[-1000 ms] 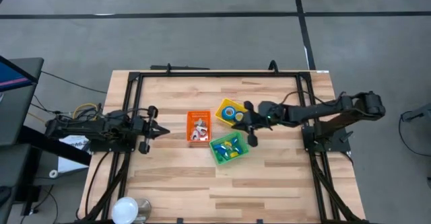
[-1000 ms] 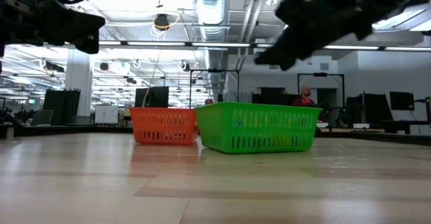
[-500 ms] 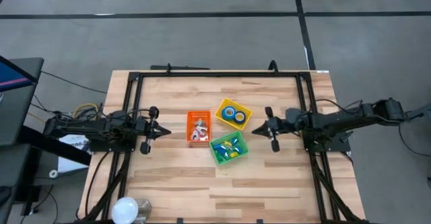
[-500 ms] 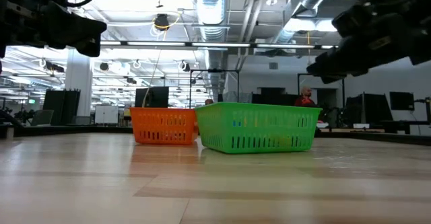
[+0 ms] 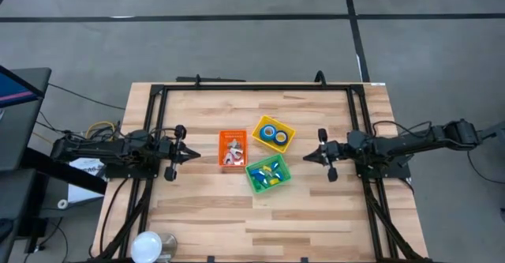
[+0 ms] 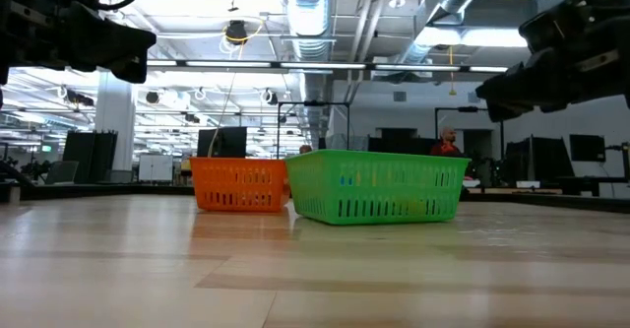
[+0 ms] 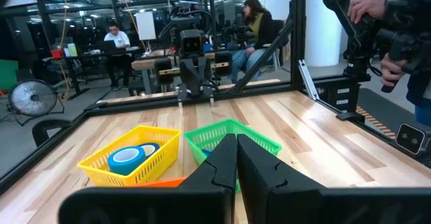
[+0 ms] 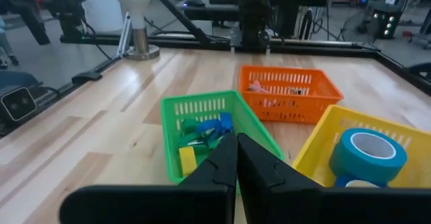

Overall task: Pick and place Stapler, Stapler remover, tape
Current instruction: Return to Home Position

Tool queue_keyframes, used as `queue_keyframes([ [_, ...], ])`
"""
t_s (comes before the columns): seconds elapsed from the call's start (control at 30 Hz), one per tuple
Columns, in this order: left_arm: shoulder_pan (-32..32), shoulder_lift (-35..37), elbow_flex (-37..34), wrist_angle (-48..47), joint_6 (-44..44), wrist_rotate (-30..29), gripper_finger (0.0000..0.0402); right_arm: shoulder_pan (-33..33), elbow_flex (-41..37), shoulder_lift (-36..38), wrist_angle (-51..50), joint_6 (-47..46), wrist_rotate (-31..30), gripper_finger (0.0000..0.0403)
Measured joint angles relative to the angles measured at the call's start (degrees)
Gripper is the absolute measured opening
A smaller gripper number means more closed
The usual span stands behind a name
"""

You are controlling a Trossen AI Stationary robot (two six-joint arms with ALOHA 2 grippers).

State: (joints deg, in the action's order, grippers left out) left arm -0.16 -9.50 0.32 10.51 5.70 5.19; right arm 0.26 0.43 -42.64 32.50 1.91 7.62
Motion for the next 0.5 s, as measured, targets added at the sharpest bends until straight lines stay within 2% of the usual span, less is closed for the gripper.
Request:
queue_keyframes([
  [0.27,0.00,0.00,0.00,0.25,-0.01,0.00,0.0004,0.50,-0.02,2.99,-1.47,0.16,-0.04,0.0000],
  [0.5,0.00,0.00,0.00,0.38,0.01,0.00,0.0004,0.50,-0.04,9.40,-10.70,0.15,-0.06,0.0000],
])
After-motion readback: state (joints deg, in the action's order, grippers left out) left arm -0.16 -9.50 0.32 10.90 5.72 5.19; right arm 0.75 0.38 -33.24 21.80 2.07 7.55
